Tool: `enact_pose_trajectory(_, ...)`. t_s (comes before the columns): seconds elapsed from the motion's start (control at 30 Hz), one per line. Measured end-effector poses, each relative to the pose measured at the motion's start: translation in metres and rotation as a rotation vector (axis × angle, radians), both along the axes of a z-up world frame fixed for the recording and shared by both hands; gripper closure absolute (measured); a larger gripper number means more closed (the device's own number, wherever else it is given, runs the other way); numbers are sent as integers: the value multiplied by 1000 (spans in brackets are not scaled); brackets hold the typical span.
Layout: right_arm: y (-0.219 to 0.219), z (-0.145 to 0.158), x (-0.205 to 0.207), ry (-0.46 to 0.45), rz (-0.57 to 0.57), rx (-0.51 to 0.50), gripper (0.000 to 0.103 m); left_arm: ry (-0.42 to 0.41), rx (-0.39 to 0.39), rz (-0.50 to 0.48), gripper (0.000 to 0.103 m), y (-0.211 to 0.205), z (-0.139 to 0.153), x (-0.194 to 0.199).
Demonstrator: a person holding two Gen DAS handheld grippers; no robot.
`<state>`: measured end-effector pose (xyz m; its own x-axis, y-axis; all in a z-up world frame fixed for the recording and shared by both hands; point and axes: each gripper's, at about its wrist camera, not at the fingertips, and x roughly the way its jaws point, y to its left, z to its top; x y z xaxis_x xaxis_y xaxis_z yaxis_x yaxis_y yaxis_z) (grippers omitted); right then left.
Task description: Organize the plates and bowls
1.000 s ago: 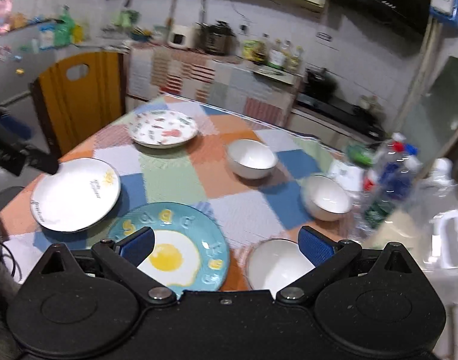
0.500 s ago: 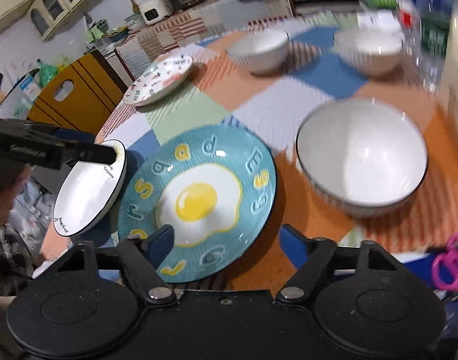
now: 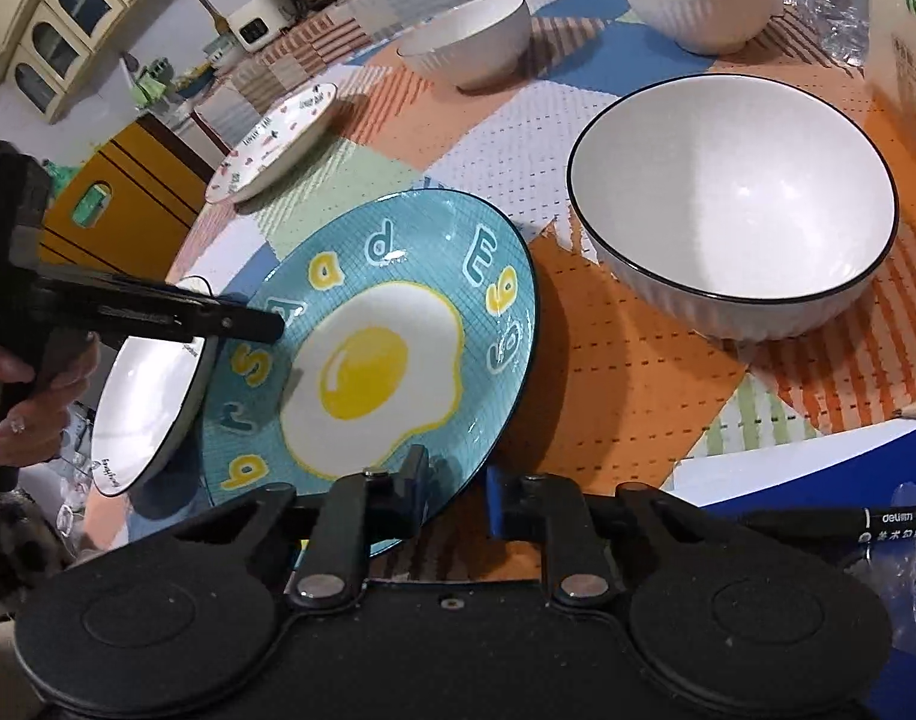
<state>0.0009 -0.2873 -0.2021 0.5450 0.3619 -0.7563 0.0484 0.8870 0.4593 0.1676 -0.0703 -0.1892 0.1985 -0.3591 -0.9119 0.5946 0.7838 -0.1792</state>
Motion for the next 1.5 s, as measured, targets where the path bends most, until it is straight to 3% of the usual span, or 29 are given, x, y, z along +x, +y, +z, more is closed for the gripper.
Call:
enact_pose_trajectory(0.1, -3, -2, -3, -33, -2, 8, 80, 26, -25, 44, 81, 1, -2, 1)
enact_pose_trajectory(0.3, 0, 0, -1, -60, 26, -20, 80, -8, -3, 47, 80, 1, 2, -4)
enact_pose_trajectory(0.47, 6, 11, 11, -102, 51, -28, 80, -30, -23, 110, 79, 13, 17, 11)
enact_pose_trajectory(0.67, 10, 26, 52, -139, 47, -14, 80, -65, -19, 122, 77, 20, 39, 51)
enact_pose_trajectory(0.77, 15, 28, 78, -155, 35, -26, 80, -84, -2, 87, 77, 21, 39, 74)
enact_pose_trajectory(0.87, 21, 24, 98, -160, 19, -30, 80, -85, 1, 125, 77, 22, 32, 96)
enact_pose_trajectory(1.07, 31, 6, 123, -103, -14, -43, 80, -69, 30, 153, 77, 18, 13, 120)
enact_pose_trajectory(1.27, 32, 3, 137, -72, -51, -104, 79, -80, 9, 183, 77, 13, 3, 123)
enact_pose_trajectory(1.5, 35, 10, 158, -20, -55, -237, 74, -77, 8, 197, 77, 7, -3, 124)
